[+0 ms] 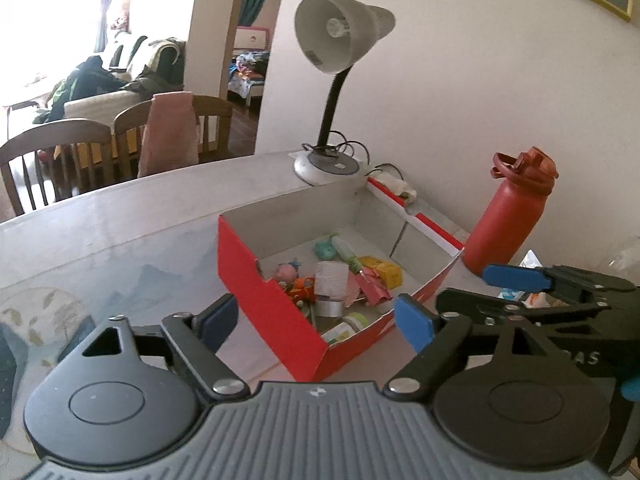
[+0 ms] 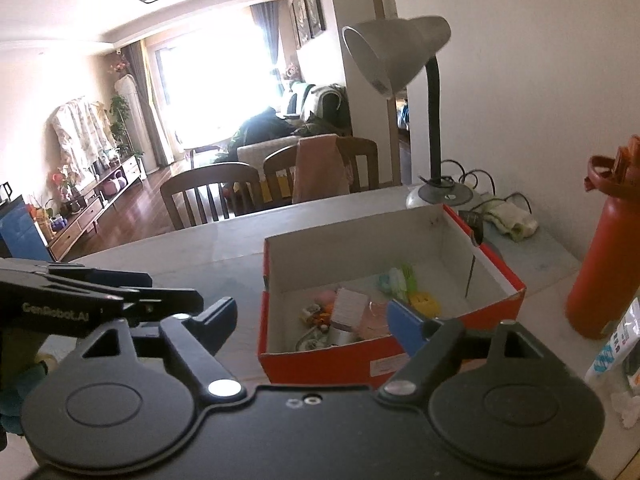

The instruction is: Organize rigid objects

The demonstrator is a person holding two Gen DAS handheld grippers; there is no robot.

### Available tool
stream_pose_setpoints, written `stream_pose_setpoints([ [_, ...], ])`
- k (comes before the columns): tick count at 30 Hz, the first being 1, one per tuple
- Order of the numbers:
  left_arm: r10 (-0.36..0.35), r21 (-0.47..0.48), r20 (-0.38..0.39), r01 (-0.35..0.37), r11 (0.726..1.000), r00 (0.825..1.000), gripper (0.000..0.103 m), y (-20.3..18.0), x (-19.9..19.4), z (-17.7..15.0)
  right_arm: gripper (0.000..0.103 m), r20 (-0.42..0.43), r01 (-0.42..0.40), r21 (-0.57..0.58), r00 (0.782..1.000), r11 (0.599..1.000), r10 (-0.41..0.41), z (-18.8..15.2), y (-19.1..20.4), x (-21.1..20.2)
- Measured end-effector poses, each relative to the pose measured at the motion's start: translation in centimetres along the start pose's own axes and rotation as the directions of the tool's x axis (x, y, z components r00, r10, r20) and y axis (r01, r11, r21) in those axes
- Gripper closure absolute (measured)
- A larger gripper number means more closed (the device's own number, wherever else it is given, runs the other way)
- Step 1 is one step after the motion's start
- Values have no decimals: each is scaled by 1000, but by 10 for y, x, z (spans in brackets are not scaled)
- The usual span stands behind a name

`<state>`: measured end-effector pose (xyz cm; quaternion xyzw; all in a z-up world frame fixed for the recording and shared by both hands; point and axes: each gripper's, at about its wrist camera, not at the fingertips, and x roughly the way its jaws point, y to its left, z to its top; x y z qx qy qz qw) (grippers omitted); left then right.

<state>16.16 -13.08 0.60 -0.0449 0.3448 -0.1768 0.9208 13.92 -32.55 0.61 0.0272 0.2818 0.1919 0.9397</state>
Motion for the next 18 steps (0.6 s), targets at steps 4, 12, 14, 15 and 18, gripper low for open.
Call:
stream_pose_setpoints([
  [4, 12, -25, -1, -12, 1000, 1000, 4, 5, -4, -5, 9, 25, 6, 3, 1000, 1000, -6, -1, 4, -6],
  [12, 44, -20, 10, -44, 999, 999, 0, 9, -10, -13, 2, 28, 18, 46, 999, 999, -20, -10, 5, -11],
  [14, 51, -17, 19, -51, 999, 999, 0, 9, -13, -15, 1, 34, 20, 37, 999, 999, -21, -14, 8, -14],
  [15, 52, -16, 22, -52, 999, 998, 0, 9, -14, -16, 1, 37, 21, 34, 999, 999, -22, -16, 10, -15],
  [18, 55, -11, 28, -54, 998, 998, 0, 9, -17, -19, 1, 38, 13, 38, 999, 999, -15, -19, 14, -19],
])
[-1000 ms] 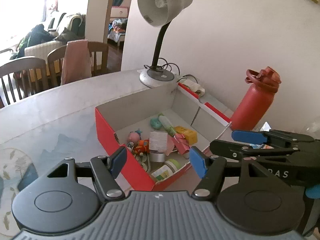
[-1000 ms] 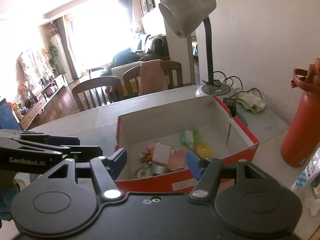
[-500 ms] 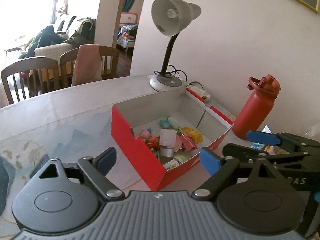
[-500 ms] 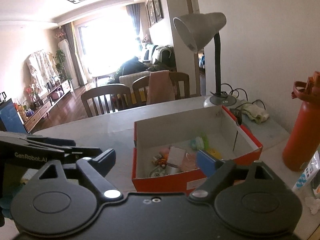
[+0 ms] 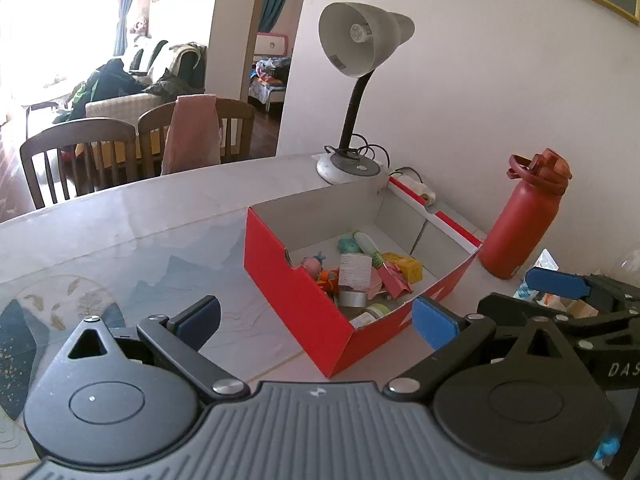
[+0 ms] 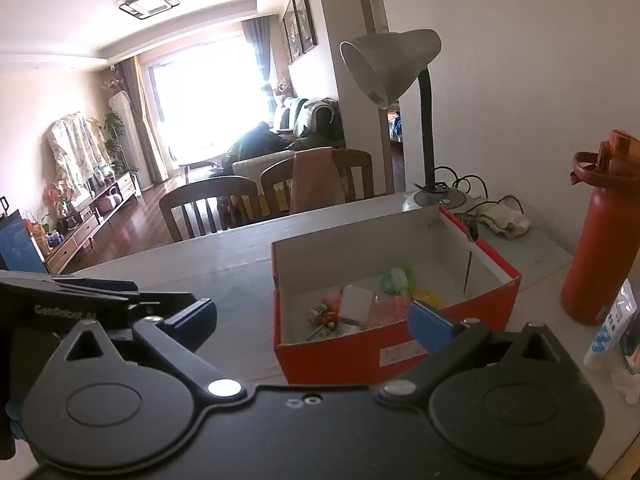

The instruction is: Organize rigid objects

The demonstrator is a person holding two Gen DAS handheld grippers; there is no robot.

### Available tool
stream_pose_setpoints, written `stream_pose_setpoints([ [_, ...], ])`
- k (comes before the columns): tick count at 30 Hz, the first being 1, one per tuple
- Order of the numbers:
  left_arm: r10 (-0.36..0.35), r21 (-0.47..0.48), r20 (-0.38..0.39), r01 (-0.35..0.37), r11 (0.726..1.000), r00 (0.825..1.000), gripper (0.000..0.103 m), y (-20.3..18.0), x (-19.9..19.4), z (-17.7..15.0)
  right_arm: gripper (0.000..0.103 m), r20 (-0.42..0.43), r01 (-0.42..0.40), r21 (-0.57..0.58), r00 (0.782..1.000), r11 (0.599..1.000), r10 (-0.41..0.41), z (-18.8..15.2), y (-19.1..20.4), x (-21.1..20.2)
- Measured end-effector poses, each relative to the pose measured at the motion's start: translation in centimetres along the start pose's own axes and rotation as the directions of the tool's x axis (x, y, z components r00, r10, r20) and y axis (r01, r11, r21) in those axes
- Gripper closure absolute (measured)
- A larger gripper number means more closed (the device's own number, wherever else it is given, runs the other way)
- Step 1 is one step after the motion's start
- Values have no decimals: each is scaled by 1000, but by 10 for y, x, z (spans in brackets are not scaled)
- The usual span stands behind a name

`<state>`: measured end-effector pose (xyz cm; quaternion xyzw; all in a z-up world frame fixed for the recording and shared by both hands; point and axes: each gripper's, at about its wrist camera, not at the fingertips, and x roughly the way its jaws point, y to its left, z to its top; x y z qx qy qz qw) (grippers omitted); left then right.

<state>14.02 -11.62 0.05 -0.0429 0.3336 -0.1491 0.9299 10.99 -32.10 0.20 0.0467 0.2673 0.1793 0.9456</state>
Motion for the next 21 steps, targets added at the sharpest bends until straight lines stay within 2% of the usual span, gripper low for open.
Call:
stream_pose_setpoints([
  [12, 23, 29, 6, -23, 999, 1000, 0, -6, -5, -5, 1, -7, -5, 14, 1000, 1000, 5, -4, 4, -6],
  [21, 25, -1, -6, -25, 1000, 1000, 0, -3, -6, -7, 1, -8, -6, 22, 1000, 1000, 6, -7, 5, -10],
])
